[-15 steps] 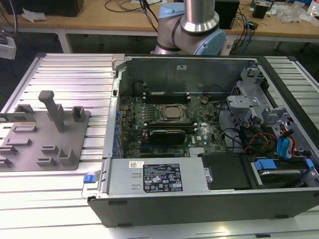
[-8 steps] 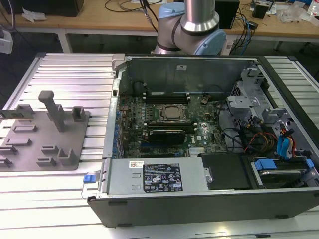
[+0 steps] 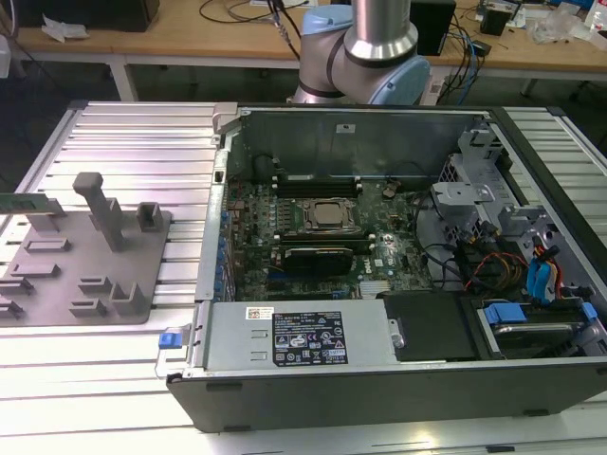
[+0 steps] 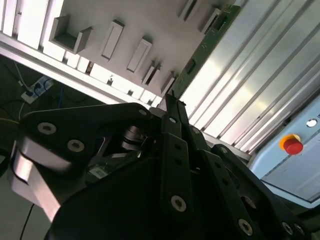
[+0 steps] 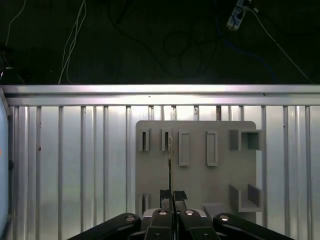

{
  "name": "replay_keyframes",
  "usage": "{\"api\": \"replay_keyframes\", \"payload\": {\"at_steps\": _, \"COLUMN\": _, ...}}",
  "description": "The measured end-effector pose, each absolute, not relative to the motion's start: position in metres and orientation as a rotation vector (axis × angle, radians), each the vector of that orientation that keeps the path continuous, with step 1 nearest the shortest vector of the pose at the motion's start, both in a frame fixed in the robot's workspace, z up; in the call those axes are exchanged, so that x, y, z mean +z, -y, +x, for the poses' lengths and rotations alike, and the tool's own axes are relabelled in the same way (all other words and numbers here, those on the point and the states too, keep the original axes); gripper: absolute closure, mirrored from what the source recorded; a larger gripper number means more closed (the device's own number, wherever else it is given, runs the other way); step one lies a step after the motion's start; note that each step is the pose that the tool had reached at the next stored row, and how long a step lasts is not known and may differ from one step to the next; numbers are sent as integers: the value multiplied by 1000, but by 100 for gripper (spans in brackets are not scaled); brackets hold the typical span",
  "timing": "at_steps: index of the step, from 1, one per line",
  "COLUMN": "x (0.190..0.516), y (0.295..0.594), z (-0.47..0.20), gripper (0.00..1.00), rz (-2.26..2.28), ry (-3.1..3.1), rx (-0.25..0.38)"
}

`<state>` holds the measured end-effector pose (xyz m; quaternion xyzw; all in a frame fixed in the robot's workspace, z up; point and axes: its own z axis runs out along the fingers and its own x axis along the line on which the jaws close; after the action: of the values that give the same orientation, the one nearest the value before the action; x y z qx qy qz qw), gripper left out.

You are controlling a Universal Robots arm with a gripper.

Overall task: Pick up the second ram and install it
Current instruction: 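Pick up the second ram and move it above second insertion slot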

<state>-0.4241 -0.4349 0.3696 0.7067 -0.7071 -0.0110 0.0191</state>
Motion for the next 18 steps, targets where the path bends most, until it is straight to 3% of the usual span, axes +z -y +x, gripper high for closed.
{"api": "replay_keyframes", "payload": {"at_steps": 18, "x": 429, "y": 435, "z": -424, "gripper": 91, "rz": 2194, "ry": 2195, "rx": -34}}
